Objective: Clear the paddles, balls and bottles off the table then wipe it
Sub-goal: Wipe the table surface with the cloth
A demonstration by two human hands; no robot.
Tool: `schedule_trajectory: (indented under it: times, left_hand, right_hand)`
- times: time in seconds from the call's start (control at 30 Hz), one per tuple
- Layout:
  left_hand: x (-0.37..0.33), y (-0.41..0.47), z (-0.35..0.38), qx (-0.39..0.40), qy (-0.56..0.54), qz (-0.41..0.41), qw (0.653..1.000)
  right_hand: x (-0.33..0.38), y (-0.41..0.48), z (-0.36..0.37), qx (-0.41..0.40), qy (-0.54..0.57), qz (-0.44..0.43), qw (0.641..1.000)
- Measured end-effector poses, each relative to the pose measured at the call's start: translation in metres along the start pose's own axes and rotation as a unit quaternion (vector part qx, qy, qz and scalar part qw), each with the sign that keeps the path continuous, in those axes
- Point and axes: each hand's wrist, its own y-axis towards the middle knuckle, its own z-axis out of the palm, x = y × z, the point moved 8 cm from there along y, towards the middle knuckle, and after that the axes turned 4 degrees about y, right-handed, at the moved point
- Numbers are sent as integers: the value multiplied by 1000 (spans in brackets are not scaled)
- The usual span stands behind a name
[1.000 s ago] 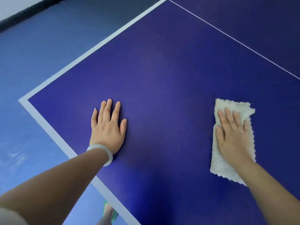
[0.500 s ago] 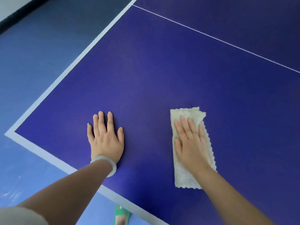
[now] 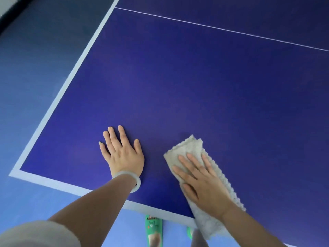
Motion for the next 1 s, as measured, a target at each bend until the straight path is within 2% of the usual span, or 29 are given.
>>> schedule_trajectory:
  times: [0.03,0.07,0.1,0.17,0.2,0.23,0.27,0.3,0.37,0.43,0.53,0.6,0.67,0.73,0.8,0.9,0.97,1.0]
  left_hand:
    - [0,-1,0,-1,0,1,1000]
    - [-1,-1,0,-3,0,3,1000]
    - [0,-1,0,-6,-2,5,1000]
    - [-2,-1,-2,-7,-11,9,1000]
    - [-1,-1,-2,-6,-17,12,1000]
    - [-1,-2,-2,-4,-23,15,1000]
    - [0,-3,-3,-1,-29,18,999]
    - [0,-2,-3,4,-38,23,999]
    - [3,-1,-5,21,-63,43,997]
    - [9,-1,-7,42,-100,90,990]
    - [36,-15,-13,52,-110,161,979]
    - [58,-36,-12,44,-73,185,979]
    - [69,-60,-4,54,-43,211,975]
    - [69,-81,5,69,-31,235,969]
    - [63,-92,11,69,-12,244,967]
    - [59,-97,14,87,25,221,971]
    - [57,-97,14,93,54,212,971]
    - [56,-97,14,100,64,208,971]
  right_hand:
    - [-27,-17,-1,-8,2,50,999]
    - [-60,-33,-5,-20,17,137,990]
    - [-90,-50,-10,-40,40,247,967]
    - [-121,-73,-15,-76,83,440,891]
    - [-118,-72,-13,-84,97,497,858]
    - [-109,-62,-12,-87,101,523,842]
    - [-93,-46,-11,-86,96,521,844]
    - [-72,-24,-9,-83,86,489,864]
    - [-18,21,-3,-57,64,370,925]
    - [35,46,4,-41,41,255,965]
    - [86,43,15,-7,27,131,991]
    - [95,24,19,1,6,57,998]
    - [87,-1,22,3,-9,18,1000]
    - [63,-33,21,3,-17,56,998]
    - [21,-74,17,-13,-23,193,981]
    - [-29,-138,13,-43,37,449,892]
    - [-29,-148,16,-61,106,544,830]
    - [-21,-140,18,-66,122,561,816]
